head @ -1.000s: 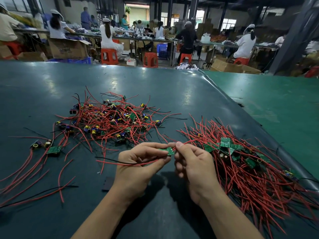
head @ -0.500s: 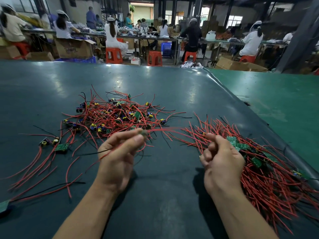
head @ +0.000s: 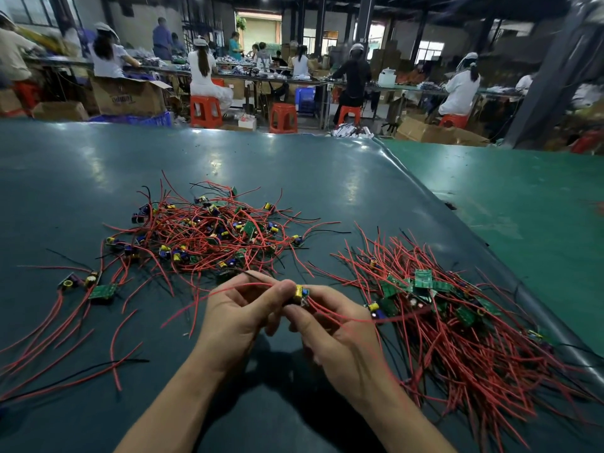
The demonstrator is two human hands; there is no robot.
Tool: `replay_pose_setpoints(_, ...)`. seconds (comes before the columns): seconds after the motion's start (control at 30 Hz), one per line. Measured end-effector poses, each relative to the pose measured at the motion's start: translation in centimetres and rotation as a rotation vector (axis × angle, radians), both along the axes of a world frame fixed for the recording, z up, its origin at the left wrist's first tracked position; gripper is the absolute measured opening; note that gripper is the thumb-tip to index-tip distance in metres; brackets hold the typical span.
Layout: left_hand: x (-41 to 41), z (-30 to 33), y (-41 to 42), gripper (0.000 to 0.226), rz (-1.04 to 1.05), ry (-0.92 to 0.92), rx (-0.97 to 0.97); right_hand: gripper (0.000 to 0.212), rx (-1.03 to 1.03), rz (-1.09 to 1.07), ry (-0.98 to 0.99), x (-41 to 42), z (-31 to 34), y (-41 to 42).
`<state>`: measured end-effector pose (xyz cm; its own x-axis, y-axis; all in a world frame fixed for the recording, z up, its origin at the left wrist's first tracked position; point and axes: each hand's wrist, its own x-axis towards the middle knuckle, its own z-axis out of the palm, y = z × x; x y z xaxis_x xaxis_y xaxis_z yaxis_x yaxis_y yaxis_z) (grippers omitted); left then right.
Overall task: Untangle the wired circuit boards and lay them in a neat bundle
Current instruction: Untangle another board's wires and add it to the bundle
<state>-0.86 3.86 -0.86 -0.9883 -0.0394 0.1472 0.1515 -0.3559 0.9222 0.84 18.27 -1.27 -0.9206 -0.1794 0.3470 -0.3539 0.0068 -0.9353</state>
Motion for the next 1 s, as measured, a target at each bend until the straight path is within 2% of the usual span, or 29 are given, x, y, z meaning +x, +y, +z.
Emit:
replay_pose_setpoints(0.07, -0.2, -0.2, -0.1, 0.053, 0.003, -0.027, -0.022, 0.007, 0.122, -0.073, 0.011, 0.0, 0.0, 0.0)
replay_pose_setpoints(0.17, -0.4, -0.2, -0.1, 0.054, -0.012, -0.057, -0.066, 0.019, 0.208, -0.130, 0.025, 0.0, 0.1, 0.0)
replay_pose_setpoints(0.27, -0.5, -0.3, -0.1, 0.044, -0.009, -0.068, -0.072, 0.029, 0.276, -0.138, 0.085, 0.2, 0.4, -0.2)
replay_pose_setpoints(0.33, -0.6, -0.4, -0.1, 0.035, 0.016, -0.070, -0.072, 0.030, 0.202, -0.090, 0.060, 0.3, 0.6, -0.3)
replay_pose_setpoints(0.4, -0.5, -0.3, 0.0, 0.031, 0.013, -0.060, -0.063, 0.022, 0.048, -0.026, -0.045, 0.4, 0.8, -0.4)
replay_pose_setpoints(0.5, -0.4, -0.2, 0.1, 0.032, 0.111, -0.039, -0.081, 0.026, -0.218, -0.116, -0.195, 0.3, 0.8, -0.7)
replay_pose_setpoints(0.57, -0.4, -0.6, -0.1, 0.028, 0.317, 0.038, -0.286, 0.027, -0.485, -0.307, -0.265, -0.2, 1.2, -0.5)
replay_pose_setpoints(0.67, -0.4, -1.2, -0.6, 0.011, 0.619, 0.225, -0.825, 0.035, -0.866, -0.491, -0.356, -1.0, 1.8, 0.9)
replay_pose_setpoints(0.73, -0.5, -1.5, -0.9, 0.009, 0.726, 0.259, -1.063, 0.039, -0.901, -0.545, -0.360, -1.3, 2.0, 1.7)
replay_pose_setpoints(0.8, -0.9, -1.9, -1.4, 0.028, 0.773, 0.161, -1.177, 0.034, -0.863, -0.556, -0.362, -1.4, 2.2, 2.0)
replay_pose_setpoints(0.87, -1.2, -2.1, -2.1, 0.038, 0.743, 0.072, -1.245, 0.030, -0.833, -0.528, -0.399, -1.5, 2.1, 1.8)
replay_pose_setpoints(1.0, -1.3, -2.3, -2.8, 0.028, 0.681, -0.062, -1.283, 0.030, -0.796, -0.451, -0.510, -1.6, 1.6, 1.7)
